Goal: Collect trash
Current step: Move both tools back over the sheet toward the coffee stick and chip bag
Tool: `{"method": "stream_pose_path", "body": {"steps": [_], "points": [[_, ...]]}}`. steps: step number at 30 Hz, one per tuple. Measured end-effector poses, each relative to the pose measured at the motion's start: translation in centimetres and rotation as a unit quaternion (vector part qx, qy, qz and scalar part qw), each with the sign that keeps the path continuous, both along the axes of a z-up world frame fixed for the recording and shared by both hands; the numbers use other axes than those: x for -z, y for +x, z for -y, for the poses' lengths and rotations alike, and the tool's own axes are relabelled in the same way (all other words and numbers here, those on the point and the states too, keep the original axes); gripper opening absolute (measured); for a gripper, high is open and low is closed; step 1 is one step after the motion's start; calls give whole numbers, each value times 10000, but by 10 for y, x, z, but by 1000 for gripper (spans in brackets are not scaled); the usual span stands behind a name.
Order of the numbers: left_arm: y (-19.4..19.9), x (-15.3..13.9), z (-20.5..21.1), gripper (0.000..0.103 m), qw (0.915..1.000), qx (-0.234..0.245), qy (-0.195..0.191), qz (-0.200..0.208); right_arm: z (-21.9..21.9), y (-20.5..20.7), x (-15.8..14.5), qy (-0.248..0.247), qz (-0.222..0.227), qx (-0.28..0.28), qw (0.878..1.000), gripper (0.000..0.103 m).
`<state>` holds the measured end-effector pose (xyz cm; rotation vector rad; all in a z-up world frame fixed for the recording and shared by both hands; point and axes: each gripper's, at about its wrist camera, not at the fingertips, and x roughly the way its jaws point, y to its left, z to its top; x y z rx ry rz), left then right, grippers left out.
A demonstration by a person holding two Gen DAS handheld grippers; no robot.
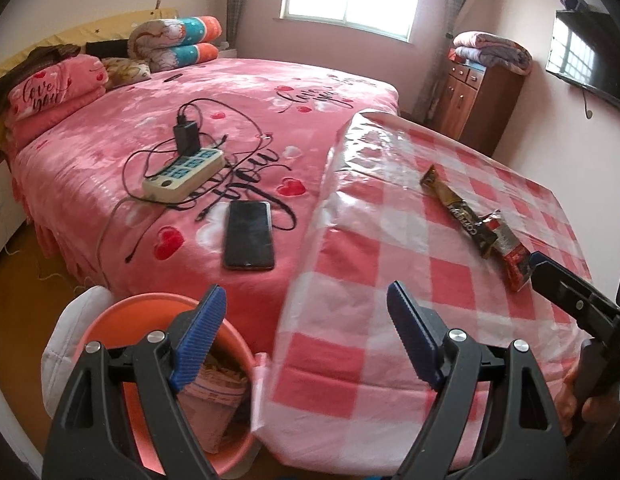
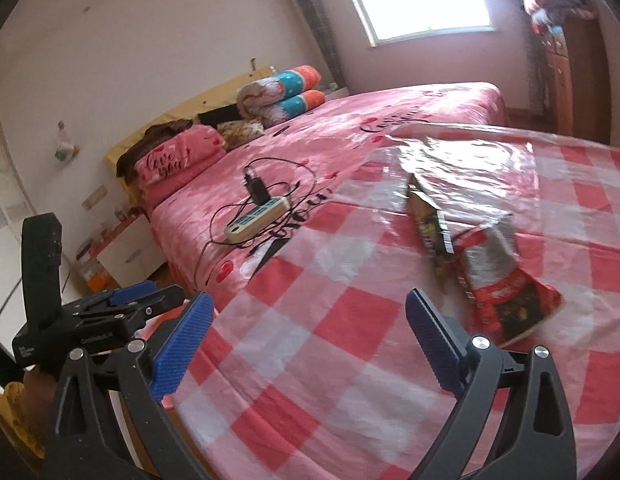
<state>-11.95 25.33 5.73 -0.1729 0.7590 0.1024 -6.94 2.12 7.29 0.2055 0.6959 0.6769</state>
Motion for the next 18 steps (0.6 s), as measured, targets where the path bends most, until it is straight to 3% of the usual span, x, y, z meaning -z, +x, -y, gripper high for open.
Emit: {"method": "stream_pose_path", "body": {"steps": [5,11,15,18], "points": [[20,-5,26,83,9999,77,115,-16,35,19,6,86,-306,380,9988,95],[63,-15,65,83,9989,458,-94,-22,76,41,13,53,-444,762,9961,95],[102,-11,97,82,9970,753,-83,-151,86,59,21,-291,-633,897,9935,95],[138,0,114,81,9944,925,-319,-396,86,66,23,-440,-604,828,9938,95]]}}
